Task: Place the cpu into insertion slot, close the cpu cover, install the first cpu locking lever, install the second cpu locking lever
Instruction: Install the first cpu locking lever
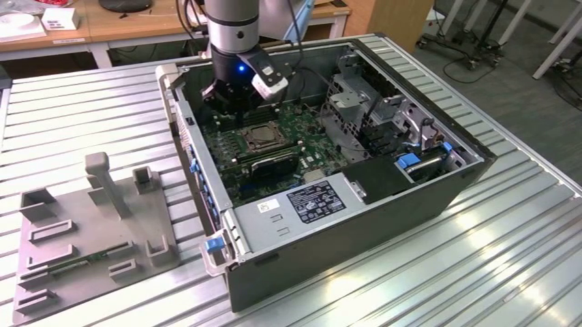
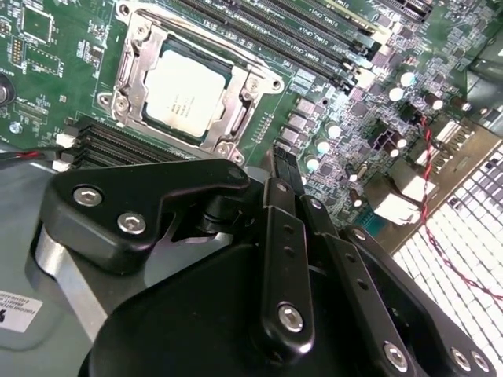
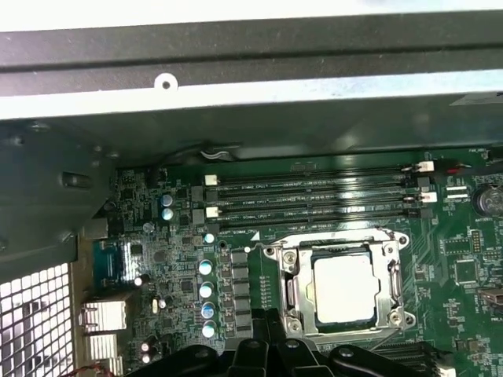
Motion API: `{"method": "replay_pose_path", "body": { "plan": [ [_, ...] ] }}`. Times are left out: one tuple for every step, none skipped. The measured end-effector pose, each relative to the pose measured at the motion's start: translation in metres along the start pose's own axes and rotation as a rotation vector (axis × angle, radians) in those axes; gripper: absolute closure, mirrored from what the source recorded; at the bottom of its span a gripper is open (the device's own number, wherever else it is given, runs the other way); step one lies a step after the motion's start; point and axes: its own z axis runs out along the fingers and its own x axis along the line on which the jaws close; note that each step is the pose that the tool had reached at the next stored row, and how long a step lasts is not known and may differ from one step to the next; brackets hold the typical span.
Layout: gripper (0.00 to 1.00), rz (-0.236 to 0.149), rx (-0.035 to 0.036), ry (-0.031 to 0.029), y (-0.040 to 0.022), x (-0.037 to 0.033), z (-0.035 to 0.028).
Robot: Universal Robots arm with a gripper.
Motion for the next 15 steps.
{"method": "replay_pose_path", "body": {
  "plan": [
    [0.89,0.000,0.0000,0.0000,0.0001,0.0000,-0.0011],
    [0.89,0.000,-0.0001,0.0000,0.0001,-0.0001,-0.0022],
    [0.89,0.000,-0.0001,0.0000,0.0002,-0.0001,-0.0032],
    [0.89,0.000,-0.0001,0.0000,0.0002,-0.0002,-0.0042],
    [0.89,0.000,-0.0001,0.0001,0.0003,-0.0002,-0.0054],
    [0.89,0.000,-0.0001,0.0000,0.0004,-0.0003,-0.0067],
    [0.89,0.000,-0.0002,0.0000,0.0004,-0.0003,-0.0082],
    [0.89,0.000,-0.0003,0.0000,0.0005,-0.0004,-0.0095],
    [0.89,0.000,-0.0003,0.0001,0.0005,-0.0004,-0.0105],
    [0.89,0.000,-0.0006,-0.0001,0.0006,-0.0004,-0.0105],
    [0.89,0.000,-0.0006,0.0000,0.0006,-0.0004,-0.0105],
    [0.89,0.000,-0.0007,-0.0001,0.0006,-0.0004,-0.0105],
    [0.89,0.000,-0.0007,0.0000,0.0006,-0.0004,-0.0105],
    [0.89,0.000,-0.0006,0.0001,0.0005,0.0000,-0.0105],
    [0.89,0.000,-0.0006,0.0000,0.0004,0.0009,-0.0104]
  ]
}}
